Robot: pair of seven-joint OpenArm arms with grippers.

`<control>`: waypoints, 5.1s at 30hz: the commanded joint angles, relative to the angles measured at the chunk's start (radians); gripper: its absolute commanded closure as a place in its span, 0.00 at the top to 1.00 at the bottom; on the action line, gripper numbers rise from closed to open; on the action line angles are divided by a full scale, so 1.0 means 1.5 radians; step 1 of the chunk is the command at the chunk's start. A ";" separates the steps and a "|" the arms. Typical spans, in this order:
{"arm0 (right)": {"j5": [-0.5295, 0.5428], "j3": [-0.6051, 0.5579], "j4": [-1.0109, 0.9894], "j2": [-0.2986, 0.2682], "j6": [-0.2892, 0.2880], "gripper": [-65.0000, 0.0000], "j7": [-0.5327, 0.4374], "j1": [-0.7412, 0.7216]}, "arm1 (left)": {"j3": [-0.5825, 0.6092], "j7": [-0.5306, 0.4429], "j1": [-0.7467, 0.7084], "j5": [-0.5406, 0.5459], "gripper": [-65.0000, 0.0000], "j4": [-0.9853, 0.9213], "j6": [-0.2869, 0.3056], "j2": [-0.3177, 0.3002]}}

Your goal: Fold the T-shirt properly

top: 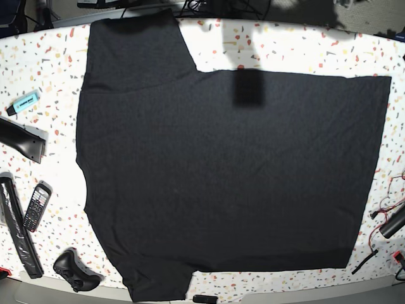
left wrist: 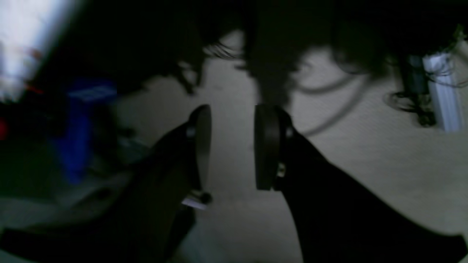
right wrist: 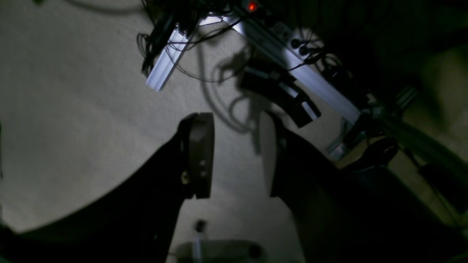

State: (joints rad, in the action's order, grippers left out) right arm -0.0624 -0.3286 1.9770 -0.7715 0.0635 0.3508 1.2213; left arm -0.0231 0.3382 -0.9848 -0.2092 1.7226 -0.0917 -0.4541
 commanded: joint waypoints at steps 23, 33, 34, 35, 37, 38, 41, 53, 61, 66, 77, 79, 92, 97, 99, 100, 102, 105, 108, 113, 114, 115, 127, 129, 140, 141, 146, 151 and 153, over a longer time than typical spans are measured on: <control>-0.400 0.002 0.145 -0.069 0.146 0.30 0.092 0.026 | -0.001 0.034 0.115 -0.262 0.29 0.137 0.122 -0.256; -0.448 0.002 0.188 -0.067 0.178 0.30 0.114 -0.002 | 0.000 -0.054 0.210 -0.261 0.34 -0.029 0.212 -0.259; -0.447 0.002 0.189 -0.067 0.178 0.30 0.114 -0.015 | 0.000 -0.068 0.210 -0.261 0.34 -0.038 0.212 -0.259; -0.445 0.002 0.190 -0.067 0.178 0.30 0.114 -0.028 | 0.000 -0.076 0.210 -0.262 0.34 -0.045 0.212 -0.259; -0.432 0.002 0.190 -0.067 0.178 0.30 0.116 -0.050 | 0.000 -0.077 0.216 -0.262 0.34 -0.056 0.212 -0.259; -0.422 0.002 0.190 -0.067 0.178 0.30 0.118 -0.059 | 0.000 -0.078 0.217 -0.262 0.34 -0.060 0.211 -0.259; -0.408 0.001 0.190 -0.067 0.178 0.30 0.119 -0.074 | 0.000 -0.105 0.217 -0.261 0.34 -0.062 0.212 -0.259; -0.408 0.001 0.190 -0.067 0.178 0.30 0.132 -0.073 | 0.057 -0.127 0.285 -0.257 0.34 -0.126 0.212 -0.252; -0.408 0.001 0.190 -0.067 0.178 0.30 0.134 -0.073 | 0.160 -0.081 0.361 -0.257 0.34 -0.168 0.211 -0.246; -0.408 0.001 0.190 -0.067 0.178 0.30 0.141 -0.073 | 0.160 -0.085 0.379 -0.257 0.34 -0.169 0.211 -0.246; -0.410 0.001 0.190 -0.067 0.178 0.30 0.151 -0.073 | 0.160 0.001 0.292 -0.256 0.34 -0.082 0.210 -0.318; -0.410 0.001 0.190 -0.067 0.178 0.30 0.151 -0.073 | 0.160 -0.007 0.265 -0.256 0.34 -0.052 0.201 -0.334; -0.410 0.001 0.190 -0.045 0.178 0.30 0.160 -0.073 | 0.160 -0.064 0.327 -0.250 0.34 -0.067 0.166 -0.284; -0.411 0.001 0.190 -0.045 0.178 0.30 0.160 -0.073 | 0.160 -0.070 0.343 -0.244 0.34 -0.132 0.166 -0.284; -0.413 0.001 0.190 -0.046 0.178 0.30 0.160 -0.073 | 0.160 -0.084 0.343 -0.244 0.34 -0.145 0.167 -0.283; -0.413 0.001 0.190 -0.045 0.178 0.30 0.160 -0.073 | 0.160 -0.091 0.344 -0.244 0.34 -0.150 0.167 -0.283; -0.413 0.001 0.190 -0.045 0.178 0.30 0.160 -0.073 | 0.160 -0.096 0.348 -0.244 0.34 -0.160 0.167 -0.283; -0.413 0.001 0.190 -0.046 0.178 0.30 0.160 -0.073 | 0.160 -0.098 0.354 -0.244 0.34 -0.175 0.170 -0.283; -0.415 0.001 0.190 -0.046 0.178 0.30 0.160 -0.073 | 0.160 -0.106 0.360 -0.244 0.33 -0.189 0.182 -0.283; -0.448 0.001 0.190 -0.046 0.178 0.30 0.161 -0.073 | 0.160 -0.107 0.359 -0.244 0.17 -0.193 0.222 -0.280; -0.448 0.001 0.190 -0.046 0.178 0.30 0.160 -0.073 | 0.160 -0.107 0.359 -0.244 0.08 -0.193 0.227 -0.276; -0.447 0.001 0.190 -0.046 0.177 0.30 0.161 -0.073 | 0.160 -0.107 0.359 -0.244 0.00 -0.193 0.229 -0.271; -0.497 0.002 0.180 -0.082 -0.056 0.31 0.189 -0.076 | 0.160 -0.099 0.359 -0.335 0.00 -0.193 0.229 -0.141; -0.496 0.010 0.166 -0.082 -0.057 0.37 0.189 -0.079 | 0.160 -0.086 0.359 -0.338 0.00 -0.193 0.229 -0.135; -0.411 0.136 0.110 -0.117 -0.103 0.47 0.131 -0.096 | 0.160 -0.084 0.359 -0.339 0.00 -0.193 0.229 -0.137; -0.403 0.141 0.096 -0.117 -0.118 0.47 0.119 -0.106 | 0.160 -0.084 0.359 -0.339 0.00 -0.193 0.229 -0.137; -0.413 0.122 0.022 -0.118 -0.126 0.47 0.106 -0.156 | 0.160 -0.085 0.359 -0.338 0.00 -0.193 0.229 -0.137; -0.417 0.079 -0.012 -0.125 -0.127 0.47 0.098 -0.196 | 0.160 -0.084 0.359 -0.337 0.00 -0.193 0.229 -0.137; -0.417 0.052 -0.025 -0.124 -0.130 0.47 0.097 -0.218 | 0.160 -0.084 0.359 -0.337 0.00 -0.193 0.229 -0.137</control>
State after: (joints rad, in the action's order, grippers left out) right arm -0.6800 -0.2573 1.9301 -0.9447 -0.1371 0.4969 0.8883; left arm 0.2031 0.2432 -0.4294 -0.7670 1.4422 0.2165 -0.6735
